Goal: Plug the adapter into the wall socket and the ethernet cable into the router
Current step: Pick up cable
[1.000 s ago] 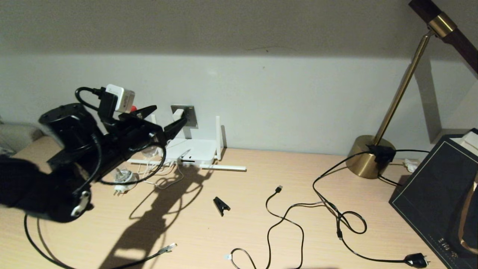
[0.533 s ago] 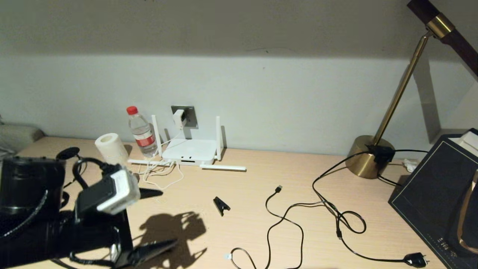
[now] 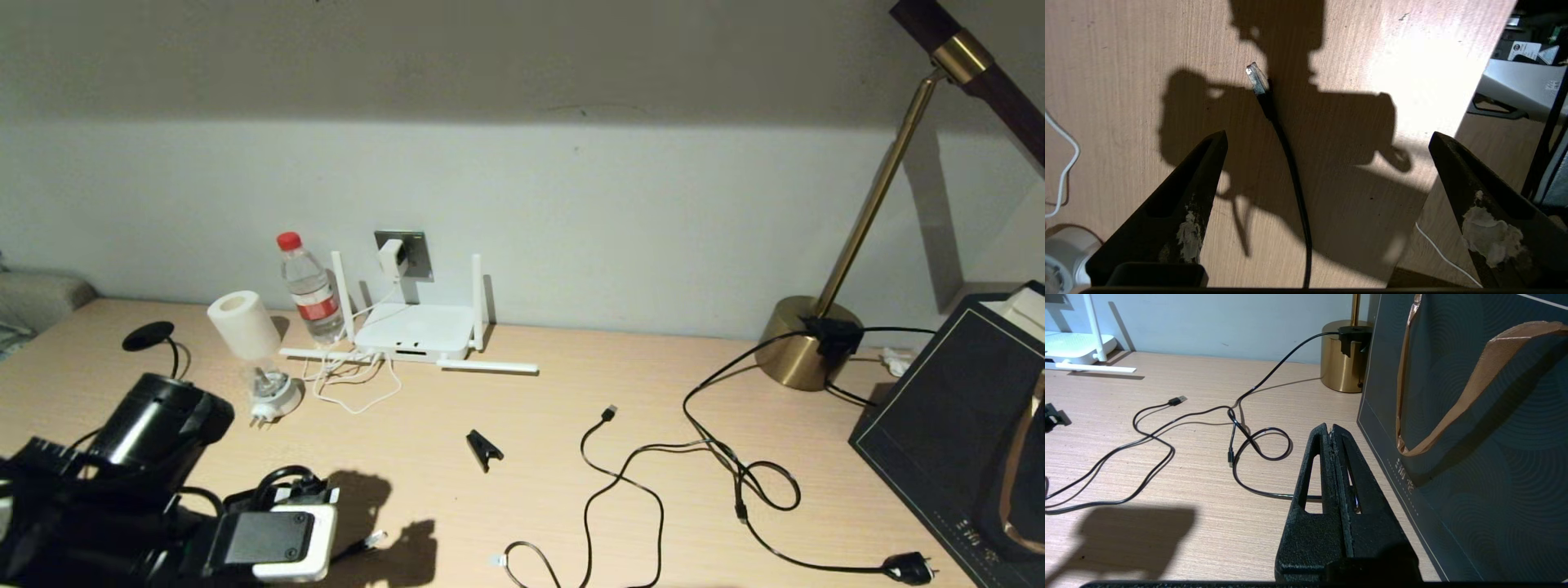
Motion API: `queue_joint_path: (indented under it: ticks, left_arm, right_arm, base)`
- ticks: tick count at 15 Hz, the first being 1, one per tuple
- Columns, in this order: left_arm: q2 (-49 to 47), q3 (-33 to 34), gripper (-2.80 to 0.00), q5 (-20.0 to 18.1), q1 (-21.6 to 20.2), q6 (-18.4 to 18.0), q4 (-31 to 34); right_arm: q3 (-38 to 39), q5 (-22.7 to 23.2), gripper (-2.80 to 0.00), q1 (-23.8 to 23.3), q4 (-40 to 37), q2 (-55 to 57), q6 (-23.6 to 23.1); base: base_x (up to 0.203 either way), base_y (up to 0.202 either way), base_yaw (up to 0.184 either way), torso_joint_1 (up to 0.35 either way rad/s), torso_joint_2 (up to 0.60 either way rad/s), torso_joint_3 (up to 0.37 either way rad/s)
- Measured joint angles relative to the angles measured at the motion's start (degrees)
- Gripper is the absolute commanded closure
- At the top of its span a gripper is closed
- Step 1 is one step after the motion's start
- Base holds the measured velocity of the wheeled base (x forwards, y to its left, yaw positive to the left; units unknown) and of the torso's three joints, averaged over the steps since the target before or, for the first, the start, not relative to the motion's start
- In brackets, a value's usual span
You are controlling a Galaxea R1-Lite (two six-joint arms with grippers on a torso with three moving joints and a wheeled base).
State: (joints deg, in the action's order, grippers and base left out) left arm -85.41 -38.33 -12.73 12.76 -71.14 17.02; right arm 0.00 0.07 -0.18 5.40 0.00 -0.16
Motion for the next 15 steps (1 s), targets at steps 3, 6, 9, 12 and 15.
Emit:
queue_joint_path:
  ticks: [3, 6, 9, 12, 15]
  left_arm:
    - [-6.31, -3.04, -2.80, 0.05, -0.01, -0.71, -1.09]
    - [-12.22, -5.22, -2.80, 0.05, -0.20, -0.90, -3.47]
    - [-16.35, -6.27, -2.80, 0.05, -1.17, -1.05, -3.75]
    - [-18.42, -6.31, -2.80, 0.05, -2.05, -1.98, -3.71]
    - [-19.41, -6.33, -2.80, 0.05, -2.46, -2.09, -3.71]
  right_arm:
    - [0.00, -0.02, 0.00, 0.00, 0.00, 0.00, 0.02]
    - [0.00, 0.00, 0.00, 0.00, 0.00, 0.00, 0.02]
    - [0.00, 0.02, 0.00, 0.00, -0.02, 0.00, 0.02]
    - [0.00, -0.02, 0.00, 0.00, 0.00, 0.00, 0.00]
    - [0.00, 0.00, 0.00, 0.00, 0.00, 0.00, 0.00]
  base:
    - [0.000, 0.000, 0.000, 0.000, 0.00, 0.000]
    - [0.000, 0.000, 0.000, 0.000, 0.00, 0.000]
    - [0.000, 0.000, 0.000, 0.000, 0.00, 0.000]
    - [0.000, 0.000, 0.000, 0.000, 0.00, 0.000]
    - [0.000, 0.000, 0.000, 0.000, 0.00, 0.000]
